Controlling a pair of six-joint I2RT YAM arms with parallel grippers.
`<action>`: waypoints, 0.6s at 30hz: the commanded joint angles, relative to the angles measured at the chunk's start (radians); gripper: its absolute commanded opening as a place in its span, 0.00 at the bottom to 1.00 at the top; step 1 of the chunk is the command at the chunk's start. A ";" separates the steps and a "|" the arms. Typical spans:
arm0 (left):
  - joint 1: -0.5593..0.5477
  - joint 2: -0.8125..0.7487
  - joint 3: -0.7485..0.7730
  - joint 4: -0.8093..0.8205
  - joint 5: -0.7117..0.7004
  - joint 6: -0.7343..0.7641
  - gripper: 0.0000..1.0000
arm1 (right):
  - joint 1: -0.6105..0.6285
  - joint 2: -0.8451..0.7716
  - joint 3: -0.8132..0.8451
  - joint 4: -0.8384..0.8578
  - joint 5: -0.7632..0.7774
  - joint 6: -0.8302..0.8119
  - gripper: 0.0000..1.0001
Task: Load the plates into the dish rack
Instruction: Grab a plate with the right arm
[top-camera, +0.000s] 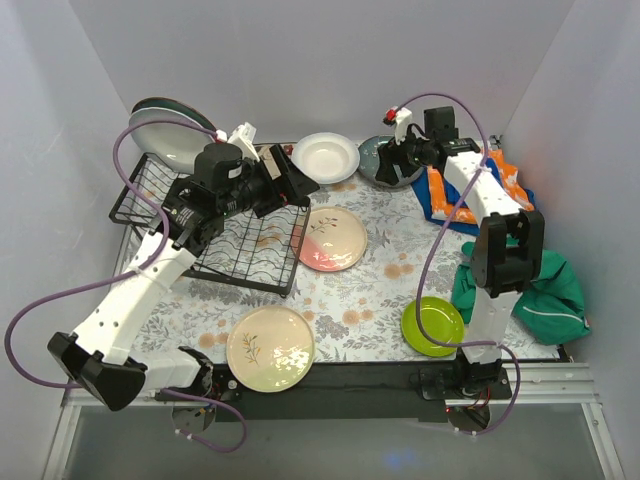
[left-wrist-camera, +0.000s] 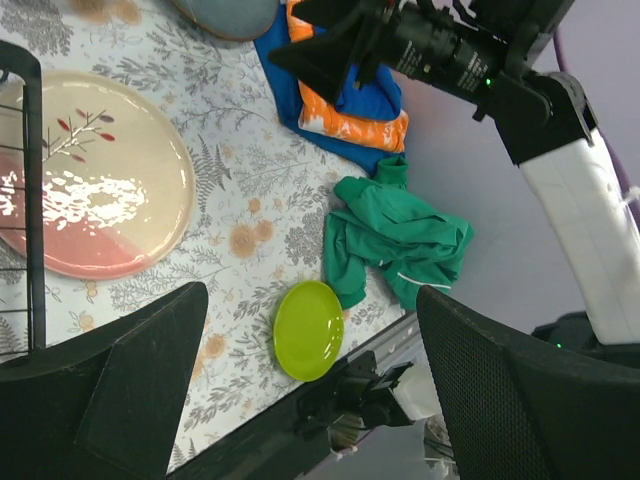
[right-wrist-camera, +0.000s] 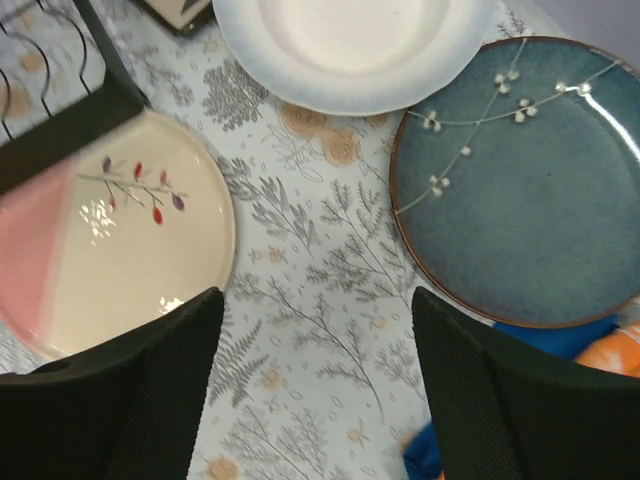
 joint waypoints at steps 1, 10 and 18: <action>0.001 -0.058 -0.030 -0.003 0.014 -0.061 0.84 | -0.004 0.111 0.053 0.028 -0.184 0.364 0.77; 0.000 -0.072 -0.049 -0.008 -0.069 -0.090 0.84 | 0.019 0.153 -0.073 0.412 -0.140 0.963 0.80; 0.001 -0.076 -0.046 0.000 -0.141 -0.115 0.85 | 0.045 0.198 -0.231 0.772 -0.057 1.248 0.79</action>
